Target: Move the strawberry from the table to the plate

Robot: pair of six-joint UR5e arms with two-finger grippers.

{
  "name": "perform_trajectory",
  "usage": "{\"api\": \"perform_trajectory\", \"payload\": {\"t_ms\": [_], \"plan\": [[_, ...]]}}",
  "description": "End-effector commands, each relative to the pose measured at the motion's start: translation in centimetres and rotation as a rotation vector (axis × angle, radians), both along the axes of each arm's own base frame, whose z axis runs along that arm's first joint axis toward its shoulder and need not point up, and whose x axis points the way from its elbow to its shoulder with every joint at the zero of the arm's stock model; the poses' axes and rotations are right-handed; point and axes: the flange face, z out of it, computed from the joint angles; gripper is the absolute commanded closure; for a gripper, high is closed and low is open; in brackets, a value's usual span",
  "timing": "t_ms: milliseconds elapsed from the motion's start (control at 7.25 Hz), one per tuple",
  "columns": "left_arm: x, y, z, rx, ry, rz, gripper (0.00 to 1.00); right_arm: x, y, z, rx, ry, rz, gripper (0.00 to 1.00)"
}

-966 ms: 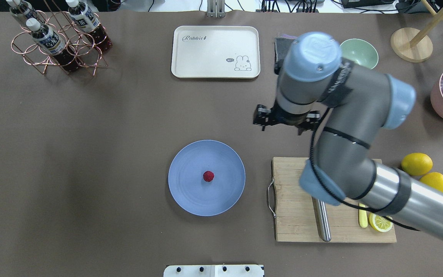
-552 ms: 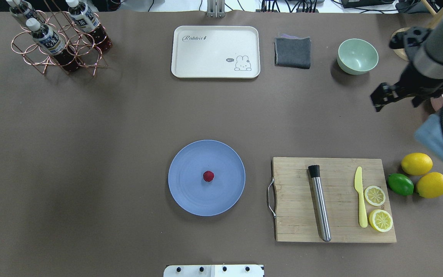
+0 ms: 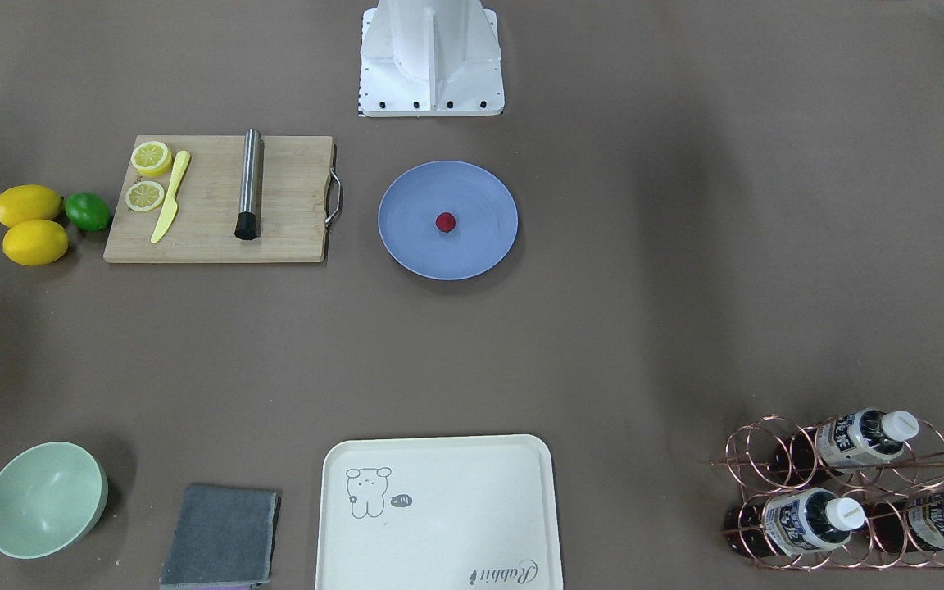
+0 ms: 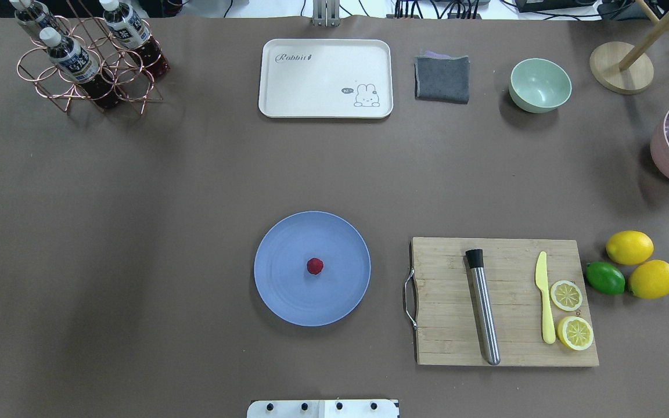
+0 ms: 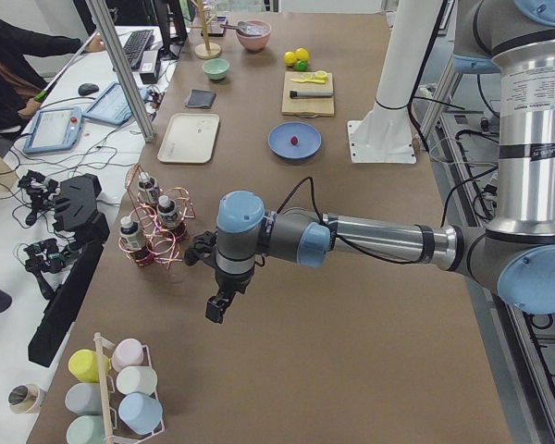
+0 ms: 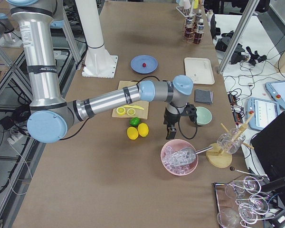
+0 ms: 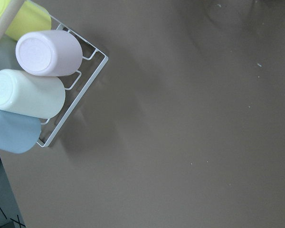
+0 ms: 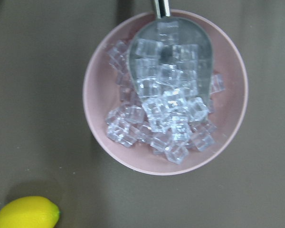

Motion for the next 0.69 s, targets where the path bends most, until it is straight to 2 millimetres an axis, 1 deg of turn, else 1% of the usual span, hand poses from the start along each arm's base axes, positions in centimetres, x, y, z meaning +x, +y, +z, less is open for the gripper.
{"api": "perform_trajectory", "payload": {"t_ms": [0, 276, 552], "plan": [[0.78, 0.1, 0.37, -0.024, 0.033, -0.002, 0.02, 3.74, 1.5, 2.31, -0.023, -0.007, 0.044, 0.0], [1.06, -0.01, 0.31, -0.022, 0.032, 0.004, 0.02, 3.96, 2.15, 3.0, -0.038, -0.007, 0.052, 0.0], [1.15, -0.09, 0.15, -0.019, 0.033, 0.006, 0.02, 3.95, 2.15, 2.99, -0.041, -0.008, 0.055, 0.0]]}}
